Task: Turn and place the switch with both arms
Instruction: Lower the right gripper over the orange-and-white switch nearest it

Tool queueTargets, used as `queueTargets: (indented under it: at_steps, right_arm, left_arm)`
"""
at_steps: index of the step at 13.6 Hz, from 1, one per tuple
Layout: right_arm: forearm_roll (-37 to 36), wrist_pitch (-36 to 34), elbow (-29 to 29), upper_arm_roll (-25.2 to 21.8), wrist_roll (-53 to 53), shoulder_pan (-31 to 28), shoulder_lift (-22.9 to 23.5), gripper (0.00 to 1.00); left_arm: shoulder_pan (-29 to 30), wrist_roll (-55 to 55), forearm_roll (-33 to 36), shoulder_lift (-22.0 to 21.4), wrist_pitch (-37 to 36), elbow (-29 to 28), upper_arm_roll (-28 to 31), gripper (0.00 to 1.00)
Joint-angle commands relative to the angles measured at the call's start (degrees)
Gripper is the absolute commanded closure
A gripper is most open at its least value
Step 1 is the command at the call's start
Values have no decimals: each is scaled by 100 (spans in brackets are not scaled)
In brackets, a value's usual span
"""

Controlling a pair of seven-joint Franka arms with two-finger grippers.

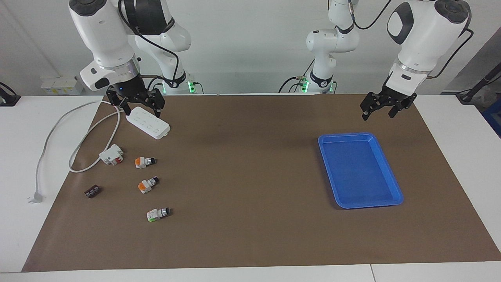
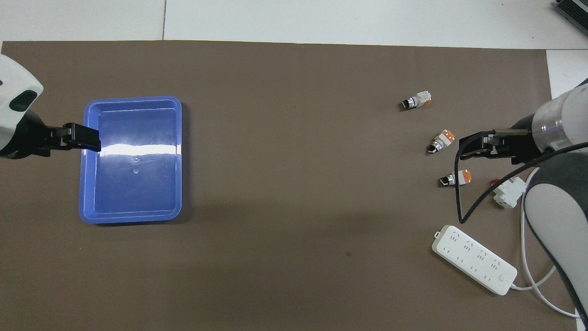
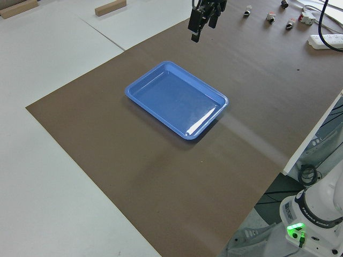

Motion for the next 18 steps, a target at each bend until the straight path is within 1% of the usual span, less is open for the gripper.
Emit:
queueTargets:
  at_steps: [1,6,11,14,16,18]
  right_arm:
    - [132,18,-111,12,-43,-34,-89,0]
    - [124,0,-102,12,-235,-61,-89,0]
    - [124,97,-277,3,-2525,-184,-89,1]
    - [124,211,-347,3,-4168,-350,-19,1]
    - [124,343,-566,3,-5118,-421,-10,1]
    - [124,772,-882,3,-6434,-491,-10,1]
  left_arm:
    - [67,13,-38,-111,11,-121,-31,0]
    - [67,13,-38,-111,19,-121,-31,0]
    - [67,13,-38,-111,2,-121,-31,0]
    - [67,13,-38,-111,11,-121,-31,0]
    - [67,13,-38,-111,2,-121,-31,0]
    - [58,4,-38,-111,2,-121,-31,0]
